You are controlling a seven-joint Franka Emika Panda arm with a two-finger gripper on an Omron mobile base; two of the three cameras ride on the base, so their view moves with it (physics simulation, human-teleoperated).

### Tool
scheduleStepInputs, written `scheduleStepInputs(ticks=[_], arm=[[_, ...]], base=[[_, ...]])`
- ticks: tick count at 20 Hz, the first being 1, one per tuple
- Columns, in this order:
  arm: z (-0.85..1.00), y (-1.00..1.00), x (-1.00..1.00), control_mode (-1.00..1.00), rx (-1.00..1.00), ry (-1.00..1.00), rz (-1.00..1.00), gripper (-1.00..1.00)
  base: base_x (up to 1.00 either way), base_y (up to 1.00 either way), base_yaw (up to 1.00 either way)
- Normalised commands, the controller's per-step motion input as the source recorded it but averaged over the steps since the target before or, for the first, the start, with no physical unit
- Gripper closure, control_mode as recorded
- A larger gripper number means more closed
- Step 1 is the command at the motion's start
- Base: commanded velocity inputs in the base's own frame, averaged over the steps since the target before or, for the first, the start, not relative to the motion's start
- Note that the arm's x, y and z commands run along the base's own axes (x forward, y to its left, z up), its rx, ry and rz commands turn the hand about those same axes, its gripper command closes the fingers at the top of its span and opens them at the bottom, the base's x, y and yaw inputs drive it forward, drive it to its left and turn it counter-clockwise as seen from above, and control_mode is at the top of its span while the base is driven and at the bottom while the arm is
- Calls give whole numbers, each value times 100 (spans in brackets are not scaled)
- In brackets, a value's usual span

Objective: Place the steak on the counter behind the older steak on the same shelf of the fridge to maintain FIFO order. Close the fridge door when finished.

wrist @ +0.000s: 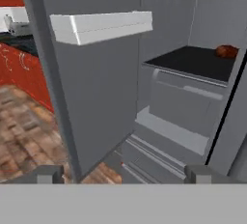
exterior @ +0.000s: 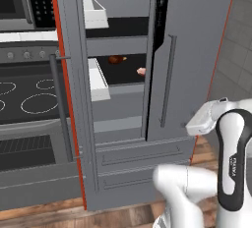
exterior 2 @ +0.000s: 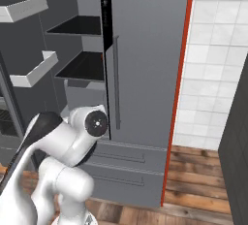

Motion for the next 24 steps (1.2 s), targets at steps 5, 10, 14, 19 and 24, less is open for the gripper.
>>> scheduleStepInputs(ticks=[5,10,14,19,24], arm=[[9,100,-92,-100,-32,-29,-18,-100],[6,100,-73,-100,-29,-26,-19,-100],[-1,100,-40,-100,-25,-18,-16,-100],[-20,100,-1,-100,-27,-4,-9,-100],[-35,100,6,-100,-29,0,-4,-100]], base=[[0,0,0],[0,0,0],[0,0,0],[0,0,0],[0,0,0]])
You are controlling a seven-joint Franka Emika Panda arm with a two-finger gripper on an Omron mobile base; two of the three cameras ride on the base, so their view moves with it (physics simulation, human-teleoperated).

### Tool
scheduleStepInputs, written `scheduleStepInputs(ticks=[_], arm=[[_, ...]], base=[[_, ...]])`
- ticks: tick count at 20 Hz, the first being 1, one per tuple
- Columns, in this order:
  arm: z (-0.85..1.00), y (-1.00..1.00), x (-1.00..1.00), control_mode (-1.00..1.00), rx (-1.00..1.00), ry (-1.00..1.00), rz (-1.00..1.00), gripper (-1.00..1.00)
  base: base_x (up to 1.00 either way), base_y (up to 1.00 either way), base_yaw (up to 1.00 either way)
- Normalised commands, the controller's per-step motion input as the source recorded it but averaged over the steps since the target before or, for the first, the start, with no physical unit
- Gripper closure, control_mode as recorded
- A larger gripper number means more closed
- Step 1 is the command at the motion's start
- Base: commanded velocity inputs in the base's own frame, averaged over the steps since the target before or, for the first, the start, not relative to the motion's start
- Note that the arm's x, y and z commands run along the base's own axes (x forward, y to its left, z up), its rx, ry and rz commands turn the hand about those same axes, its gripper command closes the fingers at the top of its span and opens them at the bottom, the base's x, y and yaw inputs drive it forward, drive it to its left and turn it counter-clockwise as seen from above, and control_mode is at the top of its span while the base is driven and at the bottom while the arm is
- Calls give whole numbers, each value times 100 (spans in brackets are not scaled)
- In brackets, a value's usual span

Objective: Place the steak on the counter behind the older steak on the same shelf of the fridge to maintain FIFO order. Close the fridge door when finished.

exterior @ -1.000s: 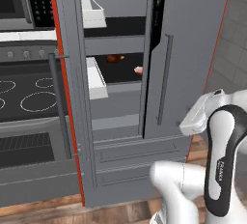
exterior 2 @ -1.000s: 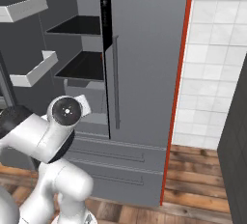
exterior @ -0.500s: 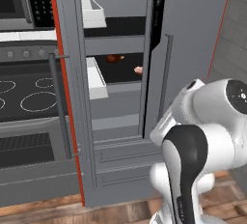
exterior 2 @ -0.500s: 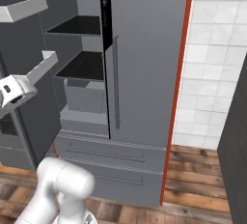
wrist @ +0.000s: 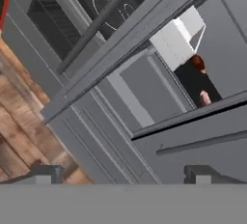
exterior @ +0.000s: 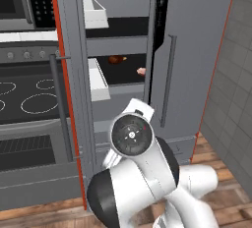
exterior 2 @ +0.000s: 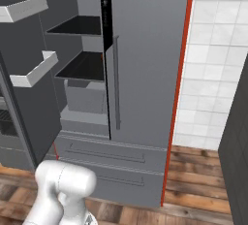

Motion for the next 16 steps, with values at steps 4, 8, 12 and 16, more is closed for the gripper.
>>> scheduleStepInputs(ticks=[4,8,12,16], arm=[[-41,100,21,-100,-27,0,-1,-100],[-25,100,47,-100,-17,0,0,-100],[-19,97,77,-100,-13,0,0,-100],[-34,99,99,-100,-16,2,0,-100]], base=[[0,0,0],[0,0,0],[0,0,0],[0,0,0]])
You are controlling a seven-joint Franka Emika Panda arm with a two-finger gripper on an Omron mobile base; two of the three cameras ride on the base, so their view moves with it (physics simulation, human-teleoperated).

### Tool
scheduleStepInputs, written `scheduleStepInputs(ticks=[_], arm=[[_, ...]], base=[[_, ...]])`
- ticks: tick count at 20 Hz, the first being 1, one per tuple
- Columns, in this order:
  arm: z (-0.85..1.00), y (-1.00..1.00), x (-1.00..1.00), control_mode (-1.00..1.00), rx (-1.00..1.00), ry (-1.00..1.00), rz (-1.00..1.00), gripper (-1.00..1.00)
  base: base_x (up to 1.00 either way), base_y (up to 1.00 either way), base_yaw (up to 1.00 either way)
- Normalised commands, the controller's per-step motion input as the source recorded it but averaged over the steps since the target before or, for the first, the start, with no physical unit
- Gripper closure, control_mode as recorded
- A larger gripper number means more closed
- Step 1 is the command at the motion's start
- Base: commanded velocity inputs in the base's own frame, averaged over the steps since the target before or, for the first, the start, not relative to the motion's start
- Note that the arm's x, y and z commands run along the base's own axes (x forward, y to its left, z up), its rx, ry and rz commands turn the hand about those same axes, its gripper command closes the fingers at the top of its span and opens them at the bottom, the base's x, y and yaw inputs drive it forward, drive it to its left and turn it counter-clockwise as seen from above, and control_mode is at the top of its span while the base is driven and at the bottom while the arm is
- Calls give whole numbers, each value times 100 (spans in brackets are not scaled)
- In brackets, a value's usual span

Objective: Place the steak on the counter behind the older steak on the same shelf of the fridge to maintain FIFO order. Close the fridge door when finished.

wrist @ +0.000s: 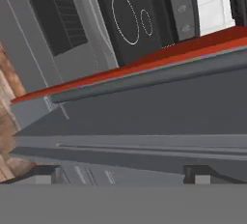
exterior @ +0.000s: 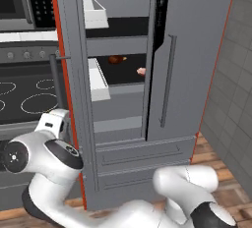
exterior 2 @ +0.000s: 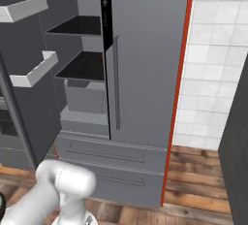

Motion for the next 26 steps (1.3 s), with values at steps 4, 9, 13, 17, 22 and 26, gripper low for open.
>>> scheduleStepInputs(ticks=[4,9,13,17,22,26], arm=[[-45,74,100,-100,-10,4,0,-100],[-38,49,100,-100,-1,0,0,-100],[-33,55,94,-100,-1,0,0,-100],[-26,46,74,-100,0,0,0,-100],[-4,0,53,-100,0,0,0,-100],[0,-21,60,-100,0,0,-3,-100]], base=[[0,0,0],[0,0,0],[0,0,0],[0,0,0],[0,0,0],[0,0,0]])
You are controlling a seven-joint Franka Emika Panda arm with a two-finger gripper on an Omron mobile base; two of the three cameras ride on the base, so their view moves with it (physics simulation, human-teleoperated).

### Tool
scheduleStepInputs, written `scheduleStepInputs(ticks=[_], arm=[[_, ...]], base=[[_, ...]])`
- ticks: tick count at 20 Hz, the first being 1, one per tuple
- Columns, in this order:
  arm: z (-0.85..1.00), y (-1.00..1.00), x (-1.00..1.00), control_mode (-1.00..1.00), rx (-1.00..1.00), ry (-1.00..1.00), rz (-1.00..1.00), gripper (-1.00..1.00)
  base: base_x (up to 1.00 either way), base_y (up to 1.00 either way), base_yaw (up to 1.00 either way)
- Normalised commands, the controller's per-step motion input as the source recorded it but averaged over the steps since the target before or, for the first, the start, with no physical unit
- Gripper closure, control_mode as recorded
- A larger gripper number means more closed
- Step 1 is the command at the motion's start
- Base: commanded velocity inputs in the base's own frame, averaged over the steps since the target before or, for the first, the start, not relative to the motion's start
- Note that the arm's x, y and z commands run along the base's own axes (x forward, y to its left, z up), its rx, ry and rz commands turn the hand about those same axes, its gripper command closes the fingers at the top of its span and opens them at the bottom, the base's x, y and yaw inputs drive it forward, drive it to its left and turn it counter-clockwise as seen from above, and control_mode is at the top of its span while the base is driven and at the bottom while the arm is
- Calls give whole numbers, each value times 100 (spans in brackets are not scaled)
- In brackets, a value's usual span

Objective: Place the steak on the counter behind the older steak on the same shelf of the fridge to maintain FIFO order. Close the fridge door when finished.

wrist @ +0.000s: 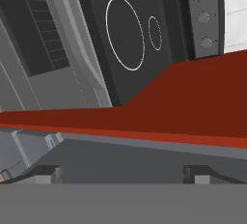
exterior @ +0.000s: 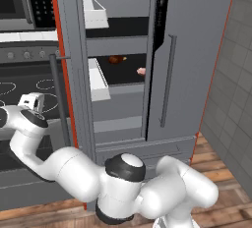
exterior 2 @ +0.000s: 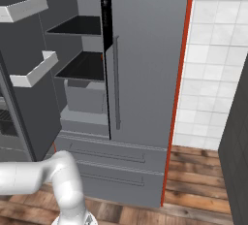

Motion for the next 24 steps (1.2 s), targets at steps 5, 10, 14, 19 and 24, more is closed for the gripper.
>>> scheduleStepInputs(ticks=[5,10,14,19,24], arm=[[-4,-41,61,-100,3,0,-3,-100],[-3,-59,46,-100,7,0,-2,-100],[0,-81,8,-100,9,-9,0,-100],[0,-90,0,-100,7,-19,-2,-100],[0,-98,-2,-100,8,-25,0,-100]], base=[[0,0,0],[0,0,0],[0,0,0],[0,0,0],[0,0,0]])
